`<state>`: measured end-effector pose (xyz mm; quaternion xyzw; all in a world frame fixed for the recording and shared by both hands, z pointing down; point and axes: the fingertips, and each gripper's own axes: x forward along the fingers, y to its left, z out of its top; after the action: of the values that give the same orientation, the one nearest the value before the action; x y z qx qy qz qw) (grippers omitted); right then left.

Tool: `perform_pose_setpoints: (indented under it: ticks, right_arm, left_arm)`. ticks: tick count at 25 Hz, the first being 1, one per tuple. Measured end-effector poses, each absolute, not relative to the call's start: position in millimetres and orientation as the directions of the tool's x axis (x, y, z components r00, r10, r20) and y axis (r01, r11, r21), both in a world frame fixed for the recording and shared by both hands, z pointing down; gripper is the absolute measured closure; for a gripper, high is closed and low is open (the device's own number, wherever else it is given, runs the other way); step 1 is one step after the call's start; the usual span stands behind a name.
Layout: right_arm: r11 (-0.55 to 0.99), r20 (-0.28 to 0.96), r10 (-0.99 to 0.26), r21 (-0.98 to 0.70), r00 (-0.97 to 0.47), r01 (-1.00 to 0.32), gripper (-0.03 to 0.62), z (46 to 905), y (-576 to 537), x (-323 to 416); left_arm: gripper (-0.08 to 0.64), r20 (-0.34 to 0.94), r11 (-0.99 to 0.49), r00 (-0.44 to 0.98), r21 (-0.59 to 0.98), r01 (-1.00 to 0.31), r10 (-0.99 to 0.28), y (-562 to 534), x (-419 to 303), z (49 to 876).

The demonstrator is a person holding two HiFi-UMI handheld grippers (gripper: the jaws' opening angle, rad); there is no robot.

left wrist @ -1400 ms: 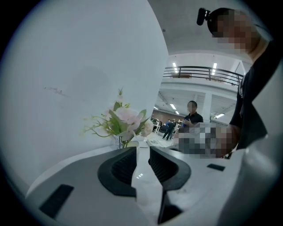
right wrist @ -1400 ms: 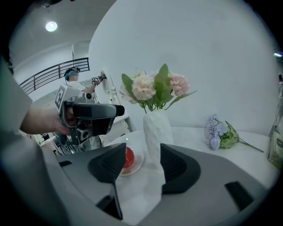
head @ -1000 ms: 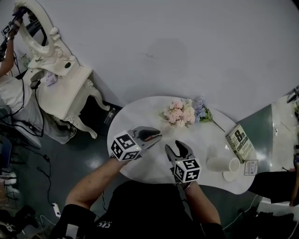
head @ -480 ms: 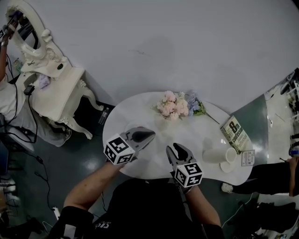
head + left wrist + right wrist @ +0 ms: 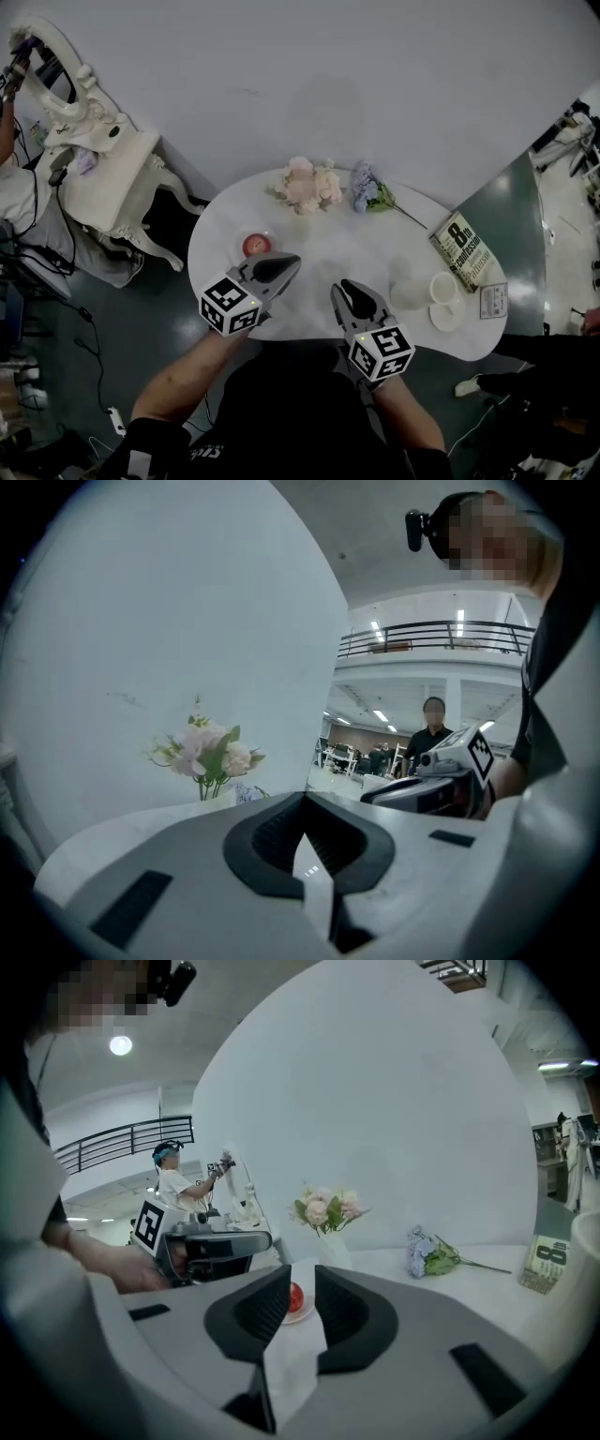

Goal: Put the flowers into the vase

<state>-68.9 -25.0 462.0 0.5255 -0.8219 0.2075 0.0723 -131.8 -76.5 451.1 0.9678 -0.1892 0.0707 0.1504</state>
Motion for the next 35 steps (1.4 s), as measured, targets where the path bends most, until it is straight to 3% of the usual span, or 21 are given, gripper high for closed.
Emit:
perform_pose_setpoints:
  ticks: [14,21,35]
  right_arm:
    - [0.372,0.264,-0.873,-0.185,-0.410,-0.910,0.520,419.6,53.2,19.8]
    - [0.307,0.217,-0.913,-0.191,-0.345,-0.932,0.521,391.7,70.7,56.4]
    - [0.214,0.216,-0.942,-0.203,-0.257,-0.956,0.520,381.0,65.9,61.3]
  left_arm:
    - [0.549,0.159,-0.851,0.907,0.314,-0.421,-0.390,5.0,-49.8,422.6]
    - [0.549,0.108,-0.892,0.920,0.223,-0.393,-0.378,7.6,-30.9,400.6]
    - [0.552,0.072,-0.946,0.986,0.278,-0.167,-0.153,14.2,9.3,384.5]
